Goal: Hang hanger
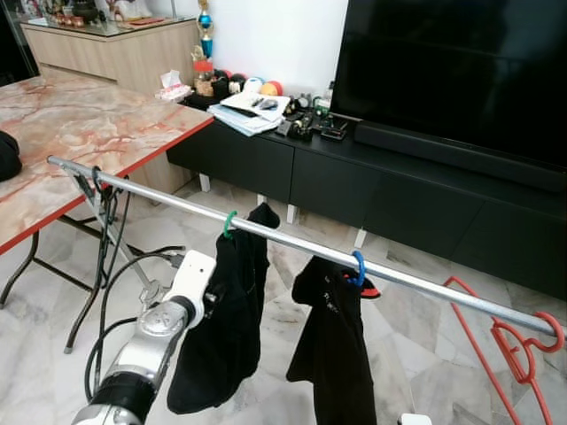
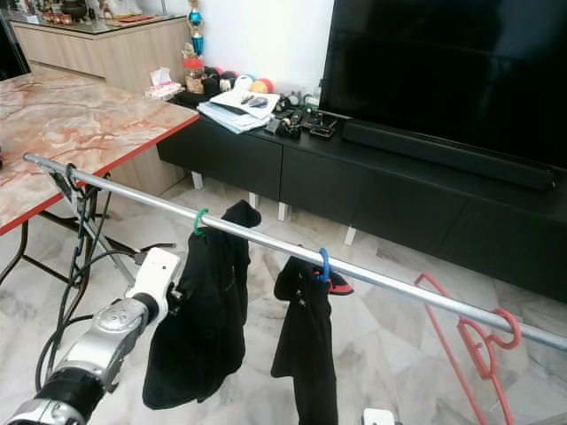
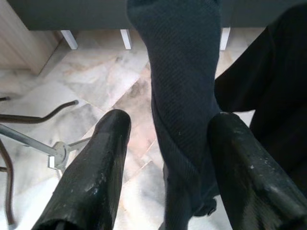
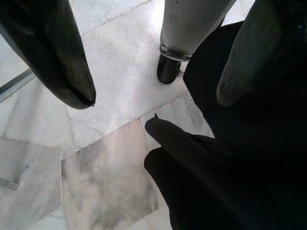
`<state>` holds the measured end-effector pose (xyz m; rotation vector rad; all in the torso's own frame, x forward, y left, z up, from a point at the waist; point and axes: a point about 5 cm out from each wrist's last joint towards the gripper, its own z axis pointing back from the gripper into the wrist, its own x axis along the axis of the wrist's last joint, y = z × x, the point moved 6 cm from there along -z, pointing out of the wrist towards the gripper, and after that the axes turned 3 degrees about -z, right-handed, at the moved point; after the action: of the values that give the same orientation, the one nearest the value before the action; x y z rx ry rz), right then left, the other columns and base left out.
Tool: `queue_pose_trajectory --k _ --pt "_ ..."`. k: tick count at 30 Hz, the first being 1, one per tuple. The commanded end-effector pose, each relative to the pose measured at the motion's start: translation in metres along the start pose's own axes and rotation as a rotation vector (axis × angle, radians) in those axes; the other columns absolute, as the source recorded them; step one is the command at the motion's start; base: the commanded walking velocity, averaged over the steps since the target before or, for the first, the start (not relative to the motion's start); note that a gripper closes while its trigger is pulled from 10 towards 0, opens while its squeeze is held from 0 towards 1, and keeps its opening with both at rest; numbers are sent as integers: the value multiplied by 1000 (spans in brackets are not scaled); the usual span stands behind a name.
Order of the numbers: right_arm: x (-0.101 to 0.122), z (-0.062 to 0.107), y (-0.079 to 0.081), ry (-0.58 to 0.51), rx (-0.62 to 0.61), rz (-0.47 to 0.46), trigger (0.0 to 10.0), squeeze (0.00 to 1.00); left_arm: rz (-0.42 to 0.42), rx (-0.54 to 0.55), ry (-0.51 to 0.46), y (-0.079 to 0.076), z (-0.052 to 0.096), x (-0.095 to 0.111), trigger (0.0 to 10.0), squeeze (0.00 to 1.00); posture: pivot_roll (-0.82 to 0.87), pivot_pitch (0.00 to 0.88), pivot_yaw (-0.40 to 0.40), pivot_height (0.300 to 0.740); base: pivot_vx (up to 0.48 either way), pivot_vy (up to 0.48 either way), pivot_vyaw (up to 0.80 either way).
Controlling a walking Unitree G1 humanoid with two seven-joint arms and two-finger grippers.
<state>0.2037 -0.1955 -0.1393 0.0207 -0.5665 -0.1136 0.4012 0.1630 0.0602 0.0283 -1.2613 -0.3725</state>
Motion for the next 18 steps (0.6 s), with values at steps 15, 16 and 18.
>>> queue_pose_trajectory --k 15,16,18 --pt "5 0 -1 -11 -2 13 10000 0 94 -35 54 -11 -6 -19 2431 0 106 0 -61 740 0 0 0" --pt "5 0 -1 -11 -2 13 10000 0 100 -25 47 -10 -7 -18 0 0 106 0 -61 740 0 0 0" --pt "5 0 -1 -11 -2 13 10000 0 102 -20 44 -9 -7 -17 0 0 106 0 -61 740 0 0 0"
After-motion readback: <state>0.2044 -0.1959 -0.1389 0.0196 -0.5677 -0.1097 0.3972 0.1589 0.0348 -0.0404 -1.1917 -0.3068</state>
